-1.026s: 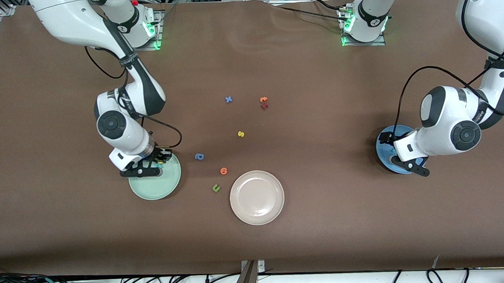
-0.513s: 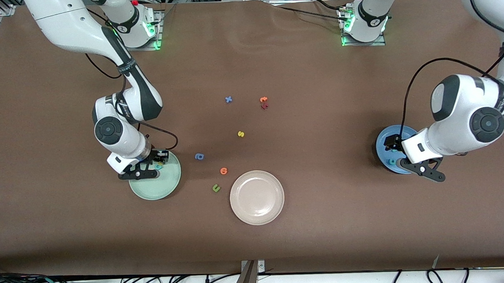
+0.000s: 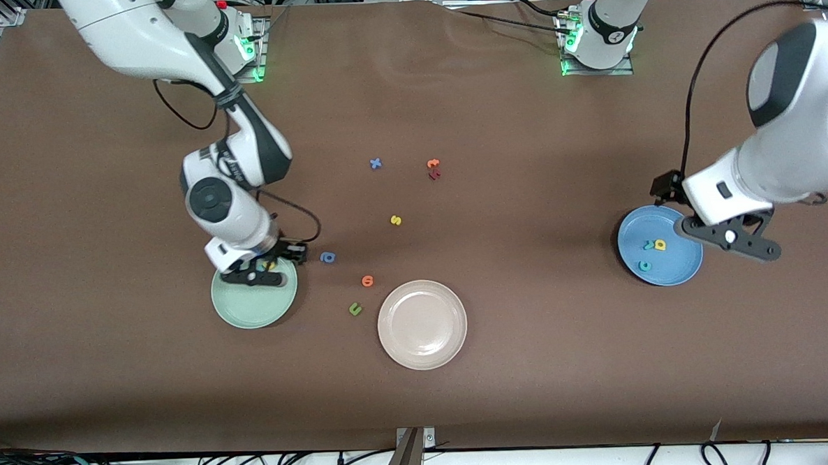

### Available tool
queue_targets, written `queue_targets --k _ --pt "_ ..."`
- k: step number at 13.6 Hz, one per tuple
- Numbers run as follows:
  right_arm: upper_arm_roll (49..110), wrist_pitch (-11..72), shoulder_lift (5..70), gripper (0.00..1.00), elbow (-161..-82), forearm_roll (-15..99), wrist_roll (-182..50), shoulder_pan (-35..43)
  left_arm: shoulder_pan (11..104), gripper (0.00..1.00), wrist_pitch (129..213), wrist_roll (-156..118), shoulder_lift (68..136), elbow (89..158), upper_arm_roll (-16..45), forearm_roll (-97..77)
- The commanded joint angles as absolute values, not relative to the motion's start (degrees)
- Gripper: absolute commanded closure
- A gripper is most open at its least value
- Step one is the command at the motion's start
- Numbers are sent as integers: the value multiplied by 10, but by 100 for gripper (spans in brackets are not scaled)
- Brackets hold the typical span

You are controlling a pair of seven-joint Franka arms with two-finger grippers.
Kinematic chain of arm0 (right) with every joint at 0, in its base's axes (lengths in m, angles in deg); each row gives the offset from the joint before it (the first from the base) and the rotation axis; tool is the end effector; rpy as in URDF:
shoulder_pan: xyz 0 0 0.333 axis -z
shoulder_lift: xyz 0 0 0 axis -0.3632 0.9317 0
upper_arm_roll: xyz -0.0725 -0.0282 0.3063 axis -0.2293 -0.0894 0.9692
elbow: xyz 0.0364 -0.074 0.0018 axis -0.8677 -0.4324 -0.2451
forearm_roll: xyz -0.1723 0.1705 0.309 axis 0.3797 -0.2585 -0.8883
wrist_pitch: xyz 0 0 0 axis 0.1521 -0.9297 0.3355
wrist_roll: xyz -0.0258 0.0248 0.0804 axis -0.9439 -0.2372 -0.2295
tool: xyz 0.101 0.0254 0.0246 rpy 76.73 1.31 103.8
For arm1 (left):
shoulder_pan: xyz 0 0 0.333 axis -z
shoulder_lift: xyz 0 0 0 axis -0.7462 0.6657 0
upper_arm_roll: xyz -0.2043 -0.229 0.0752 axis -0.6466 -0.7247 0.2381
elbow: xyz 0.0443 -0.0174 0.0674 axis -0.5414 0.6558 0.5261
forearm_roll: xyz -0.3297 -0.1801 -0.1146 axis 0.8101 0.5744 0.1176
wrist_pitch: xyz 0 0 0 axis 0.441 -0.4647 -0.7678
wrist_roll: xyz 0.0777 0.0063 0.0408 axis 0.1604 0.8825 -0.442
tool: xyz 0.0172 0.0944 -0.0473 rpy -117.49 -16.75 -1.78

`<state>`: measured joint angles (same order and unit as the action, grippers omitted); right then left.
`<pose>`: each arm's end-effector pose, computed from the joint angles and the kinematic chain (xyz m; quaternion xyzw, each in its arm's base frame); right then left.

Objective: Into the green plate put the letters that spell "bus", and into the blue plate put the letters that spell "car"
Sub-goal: 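Retract the left arm to rest while the right gripper reaches the yellow s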

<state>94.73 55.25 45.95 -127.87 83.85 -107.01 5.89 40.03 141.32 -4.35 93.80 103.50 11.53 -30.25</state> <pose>0.5926 0.2700 0.2346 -0.9966 0.0761 -0.0156 0.0290 0.6255 -0.0884 0.5360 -0.9796 0.1809 0.0728 0.0491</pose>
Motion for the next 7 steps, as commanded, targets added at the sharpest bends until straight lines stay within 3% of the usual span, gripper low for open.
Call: queue_targets --k 1,3,6,7 --pt "968 583 461 40 -1283 840 -1196 12 444 0 1404 -49 856 1070 198 -274" --pt "967 597 470 36 -1280 847 -1276 -38 487 0 1404 -49 833 1080 259 -247" --pt "967 611 485 36 -1278 872 -1352 -82 491 0 1448 -52 796 1144 263 -224" --pt "967 617 495 28 -1276 894 -1382 -91 491 0 1478 -70 774 1180 263 -223"
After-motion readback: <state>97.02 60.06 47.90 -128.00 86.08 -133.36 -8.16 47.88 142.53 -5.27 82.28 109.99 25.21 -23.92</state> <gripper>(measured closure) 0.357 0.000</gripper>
